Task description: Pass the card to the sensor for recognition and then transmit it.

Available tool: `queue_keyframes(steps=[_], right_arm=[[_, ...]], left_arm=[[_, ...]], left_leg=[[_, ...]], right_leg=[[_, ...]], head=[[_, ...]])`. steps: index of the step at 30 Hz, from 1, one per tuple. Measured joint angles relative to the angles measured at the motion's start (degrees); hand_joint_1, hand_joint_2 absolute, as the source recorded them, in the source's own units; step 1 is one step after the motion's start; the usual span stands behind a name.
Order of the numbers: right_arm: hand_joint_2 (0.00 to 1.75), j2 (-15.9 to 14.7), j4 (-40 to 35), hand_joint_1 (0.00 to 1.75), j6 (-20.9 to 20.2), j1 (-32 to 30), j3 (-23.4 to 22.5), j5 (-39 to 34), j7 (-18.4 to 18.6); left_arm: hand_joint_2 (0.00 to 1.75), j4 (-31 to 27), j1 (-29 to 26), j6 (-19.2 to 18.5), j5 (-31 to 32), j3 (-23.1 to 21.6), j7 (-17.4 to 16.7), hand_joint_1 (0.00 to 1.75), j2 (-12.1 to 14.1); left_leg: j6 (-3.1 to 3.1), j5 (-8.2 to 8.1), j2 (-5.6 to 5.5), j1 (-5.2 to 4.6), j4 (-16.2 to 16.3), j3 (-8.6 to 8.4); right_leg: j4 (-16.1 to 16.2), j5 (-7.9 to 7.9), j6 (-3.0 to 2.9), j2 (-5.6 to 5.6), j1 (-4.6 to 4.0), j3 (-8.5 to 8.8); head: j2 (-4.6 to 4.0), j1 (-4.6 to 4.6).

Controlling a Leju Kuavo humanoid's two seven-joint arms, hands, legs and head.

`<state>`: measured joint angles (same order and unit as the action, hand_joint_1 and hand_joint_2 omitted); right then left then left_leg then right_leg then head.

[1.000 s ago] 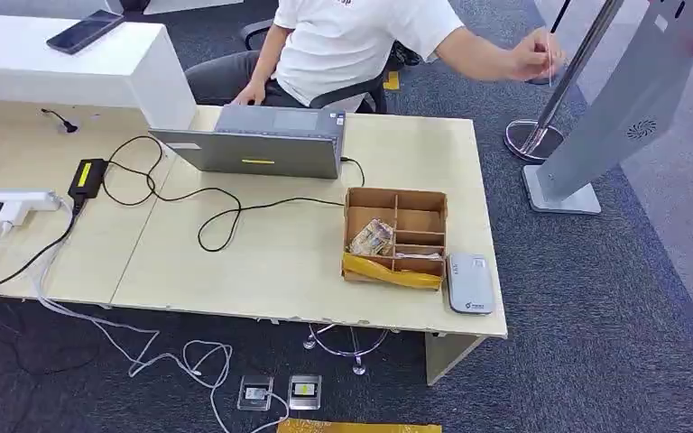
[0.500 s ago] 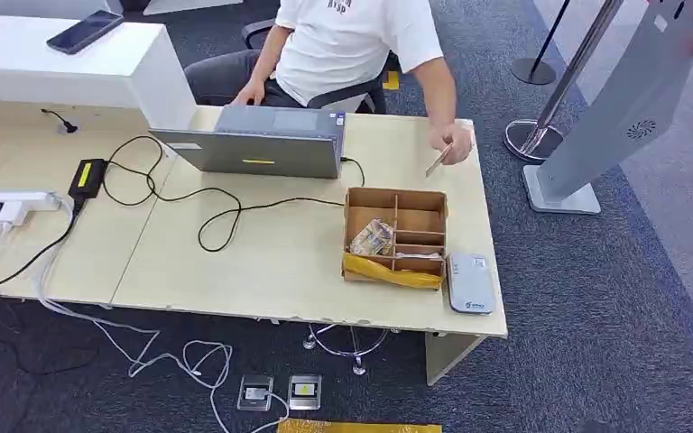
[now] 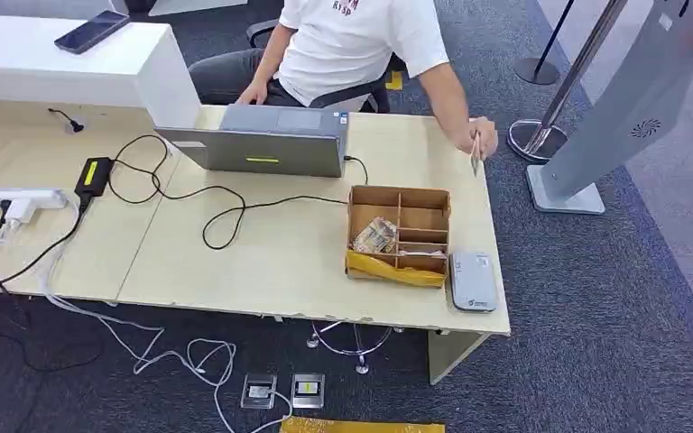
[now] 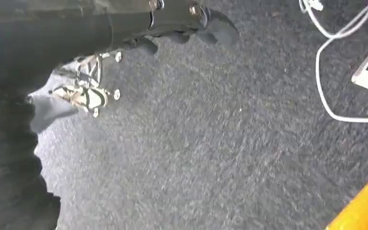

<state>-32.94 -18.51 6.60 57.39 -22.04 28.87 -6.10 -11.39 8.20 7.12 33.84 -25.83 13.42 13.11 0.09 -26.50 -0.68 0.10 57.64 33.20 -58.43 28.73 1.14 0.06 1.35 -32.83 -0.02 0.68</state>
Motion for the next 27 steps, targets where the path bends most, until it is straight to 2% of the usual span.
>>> queue_keyframes(steps=[1, 6, 12, 18, 27], right_arm=[[1.75, 0.0, -0.4, 0.00, 0.0, 2.1, 0.9, 0.1, 0.1], [1.75, 1.3, -3.8, 0.00, 2.5, 11.1, 8.1, 0.0, -4.6], [1.75, 4.0, -6.1, 0.00, 6.5, 17.9, 19.2, 3.7, -5.5], [1.75, 5.1, -7.1, 0.00, 6.9, 19.4, 26.5, 4.1, -5.5], [1.75, 5.6, -7.7, 0.00, 6.8, 19.7, 31.8, 4.0, -5.3]], left_arm=[[1.75, 0.0, -0.2, -0.1, 0.2, 0.0, 0.0, 0.00, 0.0], [1.75, 0.0, -0.2, -0.8, 1.4, 0.0, 0.0, 0.00, 0.0], [1.75, 0.0, 0.4, -1.9, 2.9, 0.0, 0.2, 0.00, 0.0], [1.75, 0.0, 0.4, -2.0, 2.9, 0.0, 0.2, 0.00, 0.0], [1.75, 0.0, 0.4, -2.0, 2.9, 0.0, 0.2, 0.00, 0.0]], left_leg=[[0.04, 0.08, -0.17, 0.00, 0.0, 0.12], [0.01, 0.21, -0.41, 0.00, 0.0, 0.40], [0.00, 0.21, -0.41, 0.02, 0.0, 0.37], [0.01, 0.21, -0.40, 0.04, 0.0, 0.36], [0.00, 0.20, -0.39, 0.05, 0.0, 0.36]], right_leg=[[0.0, 0.00, 0.00, -0.11, -0.02, -0.02], [-0.1, -0.01, 0.00, -0.36, -0.04, -0.17], [-0.1, -0.01, 0.00, -0.36, -0.06, -0.20], [0.0, -0.01, 0.01, -0.35, -0.06, -0.19], [0.0, -0.01, 0.01, -0.33, -0.06, -0.23]], head=[[0.00, 0.00], [0.00, 0.02], [0.00, 0.02], [0.00, 0.02], [0.00, 0.02]])
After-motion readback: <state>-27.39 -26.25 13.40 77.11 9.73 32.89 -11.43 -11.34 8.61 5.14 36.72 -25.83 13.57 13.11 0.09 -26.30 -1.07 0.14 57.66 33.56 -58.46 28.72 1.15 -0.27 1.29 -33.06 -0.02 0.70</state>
